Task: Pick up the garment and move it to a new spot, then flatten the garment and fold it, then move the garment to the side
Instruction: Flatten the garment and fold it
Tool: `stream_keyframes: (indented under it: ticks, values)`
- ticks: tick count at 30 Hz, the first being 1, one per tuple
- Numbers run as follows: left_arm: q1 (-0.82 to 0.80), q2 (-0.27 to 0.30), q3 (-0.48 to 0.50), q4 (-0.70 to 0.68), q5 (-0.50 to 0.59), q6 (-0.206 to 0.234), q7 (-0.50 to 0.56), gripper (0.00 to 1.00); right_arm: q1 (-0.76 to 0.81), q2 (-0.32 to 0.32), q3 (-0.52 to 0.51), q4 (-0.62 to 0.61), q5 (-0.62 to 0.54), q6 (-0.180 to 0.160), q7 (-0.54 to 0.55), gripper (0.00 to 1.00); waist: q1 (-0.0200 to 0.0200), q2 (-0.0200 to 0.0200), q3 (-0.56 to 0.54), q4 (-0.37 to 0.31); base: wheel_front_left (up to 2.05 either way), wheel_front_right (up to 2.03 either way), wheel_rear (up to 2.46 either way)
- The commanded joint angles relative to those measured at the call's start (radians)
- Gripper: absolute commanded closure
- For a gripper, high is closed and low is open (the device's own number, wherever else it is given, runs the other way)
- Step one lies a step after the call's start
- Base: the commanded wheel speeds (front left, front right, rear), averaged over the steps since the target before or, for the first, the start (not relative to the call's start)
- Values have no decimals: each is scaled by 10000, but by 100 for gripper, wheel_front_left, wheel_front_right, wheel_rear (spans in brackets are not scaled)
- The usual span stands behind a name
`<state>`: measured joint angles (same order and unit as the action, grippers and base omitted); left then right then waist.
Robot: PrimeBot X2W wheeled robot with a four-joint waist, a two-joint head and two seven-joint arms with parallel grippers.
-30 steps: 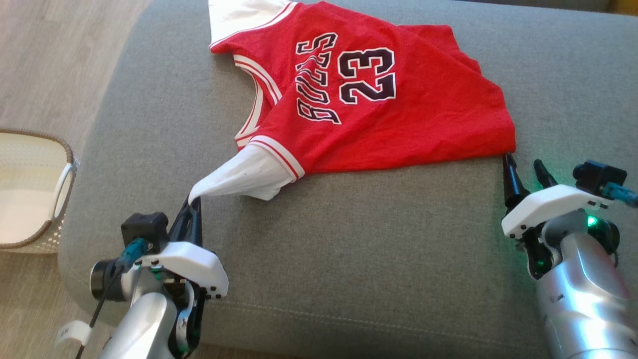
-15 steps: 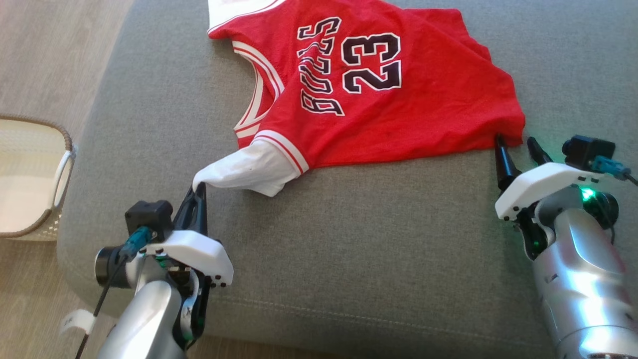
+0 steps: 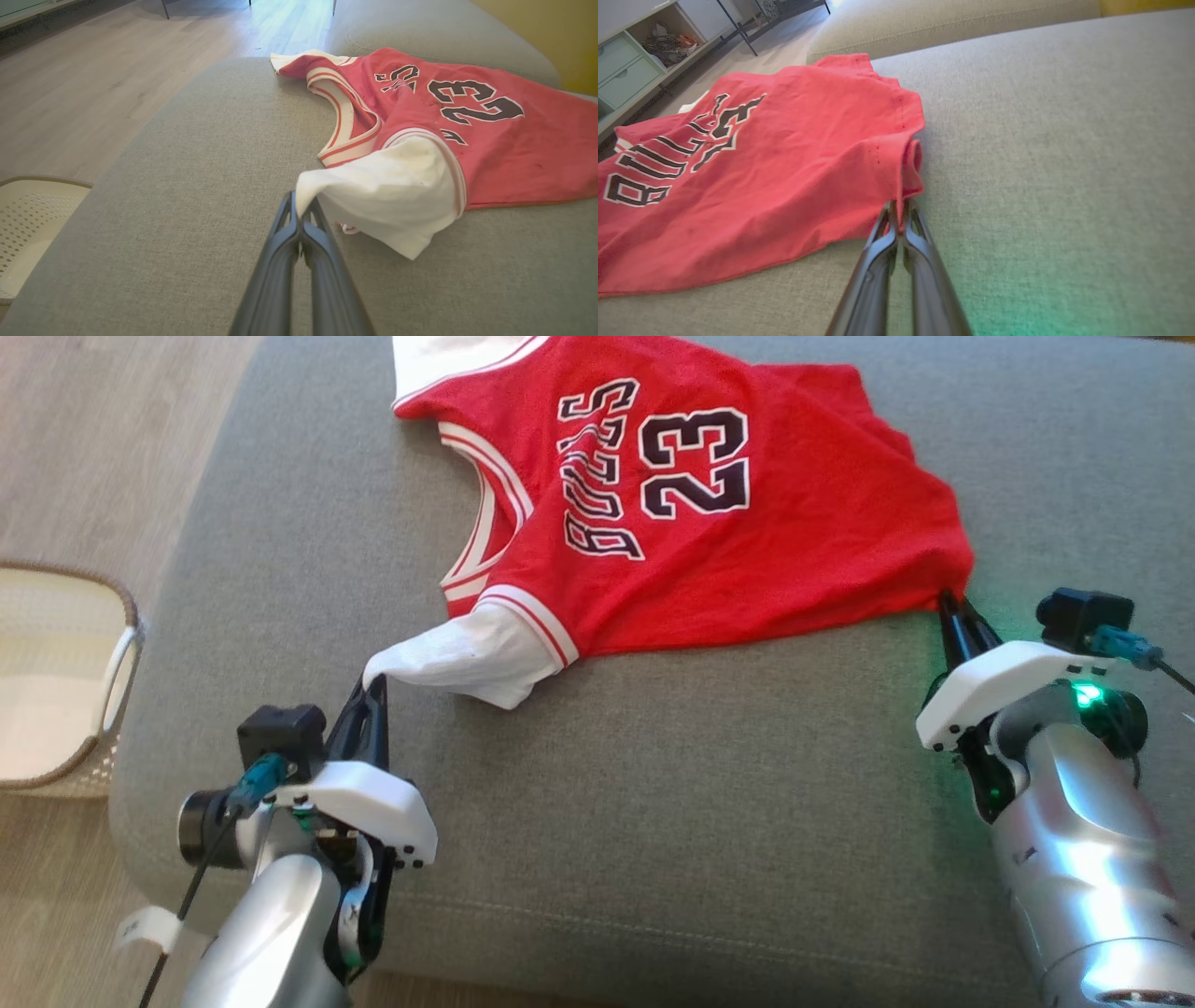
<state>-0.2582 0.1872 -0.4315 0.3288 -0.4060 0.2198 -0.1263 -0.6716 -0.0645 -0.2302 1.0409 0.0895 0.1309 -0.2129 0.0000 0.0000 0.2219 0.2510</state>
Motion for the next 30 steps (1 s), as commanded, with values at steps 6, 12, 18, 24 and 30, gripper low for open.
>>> stream_keyframes:
  ticks: [6,12,18,24,30]
  values:
    - [-395,383,640,-658,-247,15,-282,100,6,-31,1022,-853,414,-2,-312,100,0,0,-544,-310,0,0,0]
    - [-537,755,1057,-1730,-537,-91,-294,100,436,-218,1933,-2194,1407,-2,-156,100,0,0,-1193,-646,0,0,0]
    - [-1087,1394,1430,-3386,-721,-153,474,100,876,-597,2485,-4551,2848,-2,708,100,0,0,-1866,-971,0,0,0]
    - [-1669,1583,1841,-4644,-1306,-165,1252,100,1167,-564,2010,-7192,3693,-2,1559,100,0,0,-2396,-1240,0,0,0]
    - [-2386,1431,2278,-5597,-1900,-36,1617,100,1270,-65,1080,-9816,4203,-2,2368,100,0,0,-2703,-1403,0,0,0]
